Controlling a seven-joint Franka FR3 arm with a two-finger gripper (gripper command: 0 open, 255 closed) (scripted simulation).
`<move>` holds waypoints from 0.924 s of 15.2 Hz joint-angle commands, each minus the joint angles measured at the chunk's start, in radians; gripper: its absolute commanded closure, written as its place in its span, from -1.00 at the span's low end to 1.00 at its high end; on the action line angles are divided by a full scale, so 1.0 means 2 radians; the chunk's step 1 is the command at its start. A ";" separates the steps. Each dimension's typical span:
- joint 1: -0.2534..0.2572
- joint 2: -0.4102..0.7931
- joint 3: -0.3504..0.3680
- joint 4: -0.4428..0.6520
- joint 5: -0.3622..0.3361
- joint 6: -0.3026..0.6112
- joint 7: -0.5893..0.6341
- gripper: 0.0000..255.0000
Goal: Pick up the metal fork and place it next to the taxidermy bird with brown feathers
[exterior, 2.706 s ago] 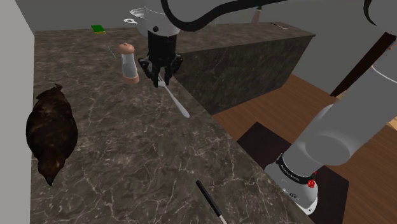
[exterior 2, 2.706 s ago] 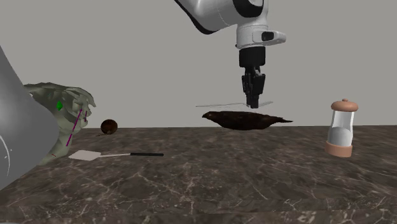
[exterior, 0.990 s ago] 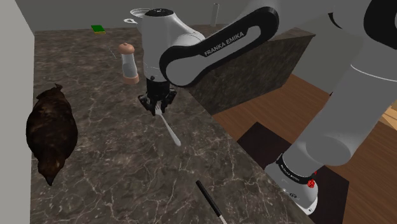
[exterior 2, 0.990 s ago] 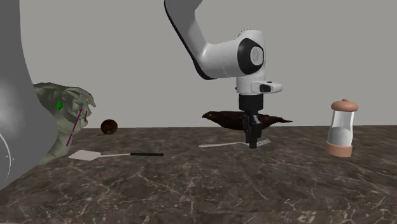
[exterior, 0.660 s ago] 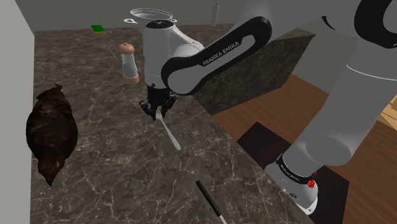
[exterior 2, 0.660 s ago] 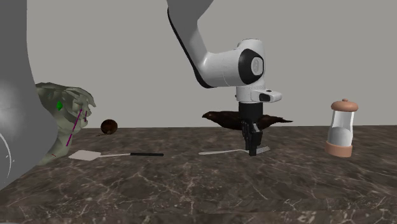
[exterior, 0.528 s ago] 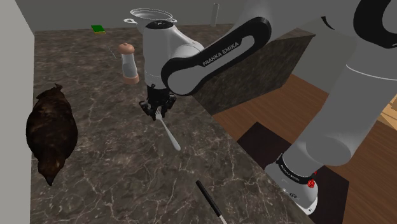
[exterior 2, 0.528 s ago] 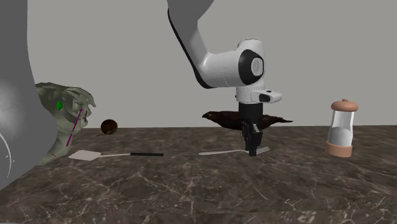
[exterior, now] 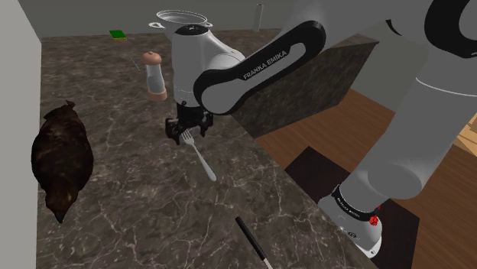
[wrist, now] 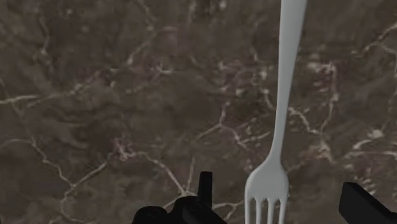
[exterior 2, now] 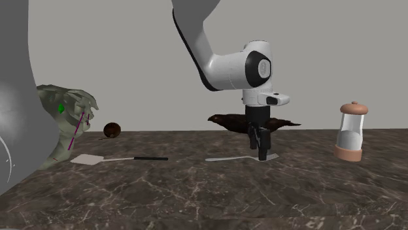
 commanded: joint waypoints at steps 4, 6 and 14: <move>-0.004 -0.023 0.005 0.009 0.018 -0.029 -0.012 -1.00; -0.006 -0.043 0.007 0.020 0.033 -0.055 -0.022 -1.00; -0.006 -0.043 0.007 0.020 0.033 -0.055 -0.022 -1.00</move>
